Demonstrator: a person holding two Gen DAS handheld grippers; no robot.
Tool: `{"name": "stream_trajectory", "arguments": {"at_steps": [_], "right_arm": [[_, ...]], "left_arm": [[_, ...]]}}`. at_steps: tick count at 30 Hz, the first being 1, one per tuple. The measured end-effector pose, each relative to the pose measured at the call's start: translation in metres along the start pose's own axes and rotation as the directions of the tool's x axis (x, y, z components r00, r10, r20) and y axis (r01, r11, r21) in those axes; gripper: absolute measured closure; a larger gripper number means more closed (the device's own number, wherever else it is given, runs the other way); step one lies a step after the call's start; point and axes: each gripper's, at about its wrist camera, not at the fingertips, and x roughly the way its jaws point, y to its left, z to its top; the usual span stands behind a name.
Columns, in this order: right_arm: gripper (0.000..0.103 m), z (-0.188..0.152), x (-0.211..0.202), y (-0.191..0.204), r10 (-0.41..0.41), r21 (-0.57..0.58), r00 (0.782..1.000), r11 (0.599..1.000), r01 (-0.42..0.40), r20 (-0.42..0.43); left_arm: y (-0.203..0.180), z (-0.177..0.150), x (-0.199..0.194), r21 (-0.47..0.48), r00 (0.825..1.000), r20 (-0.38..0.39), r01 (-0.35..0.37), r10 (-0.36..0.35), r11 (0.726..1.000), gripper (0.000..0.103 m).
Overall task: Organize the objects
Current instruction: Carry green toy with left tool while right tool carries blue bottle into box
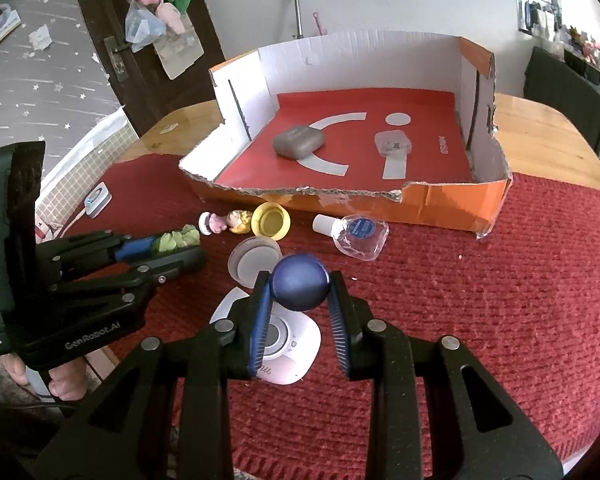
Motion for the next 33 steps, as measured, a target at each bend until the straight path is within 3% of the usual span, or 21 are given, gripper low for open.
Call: {"name": "stream_trajectory", "arguments": {"at_steps": [14, 33], "right_arm": [[0.077, 0.009, -0.015, 0.003, 0.031, -0.005, 0.999, 1.000, -0.031, 0.043], [0.077, 0.048, -0.020, -0.003, 0.007, -0.042, 0.994, 0.999, -0.002, 0.106]], "left_arm": [[-0.003, 0.010, -0.009, 0.013, 1.000, 0.024, 0.015, -0.015, 1.000, 0.076], [-0.005, 0.061, -0.001, 0.042, 0.998, 0.056, 0.035, -0.037, 0.999, 0.076]]}}
